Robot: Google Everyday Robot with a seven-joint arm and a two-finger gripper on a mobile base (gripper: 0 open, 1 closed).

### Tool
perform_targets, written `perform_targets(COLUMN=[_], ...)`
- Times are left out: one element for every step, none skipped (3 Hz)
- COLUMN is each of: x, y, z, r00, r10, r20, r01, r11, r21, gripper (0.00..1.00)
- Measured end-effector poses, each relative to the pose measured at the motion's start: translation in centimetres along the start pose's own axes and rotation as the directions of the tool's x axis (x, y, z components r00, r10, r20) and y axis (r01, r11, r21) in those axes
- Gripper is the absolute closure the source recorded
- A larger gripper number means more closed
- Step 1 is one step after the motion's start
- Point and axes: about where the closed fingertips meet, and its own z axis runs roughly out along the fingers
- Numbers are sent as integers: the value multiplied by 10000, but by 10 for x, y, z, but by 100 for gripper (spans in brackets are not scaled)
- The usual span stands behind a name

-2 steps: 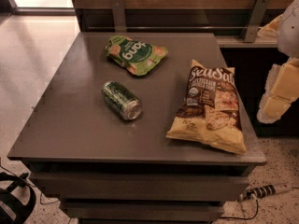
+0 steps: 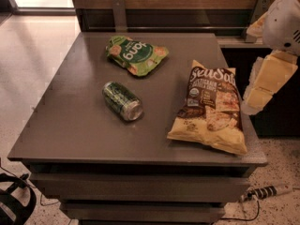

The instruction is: Place green can upright

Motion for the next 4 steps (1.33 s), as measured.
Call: perform_targets(x=[-32, -74, -120, -126], y=[-12, -15, -12, -11], z=[20, 44, 66, 66], r00=[9956, 9850, 9705, 9500], r10=[886, 1721, 2407, 3118], r20=[320, 94, -156, -160], r01=[-870, -1709, -2412, -3121], r11=[9950, 9823, 9674, 9470], r21=[-482, -764, -775, -754], gripper=[0, 0, 0, 0])
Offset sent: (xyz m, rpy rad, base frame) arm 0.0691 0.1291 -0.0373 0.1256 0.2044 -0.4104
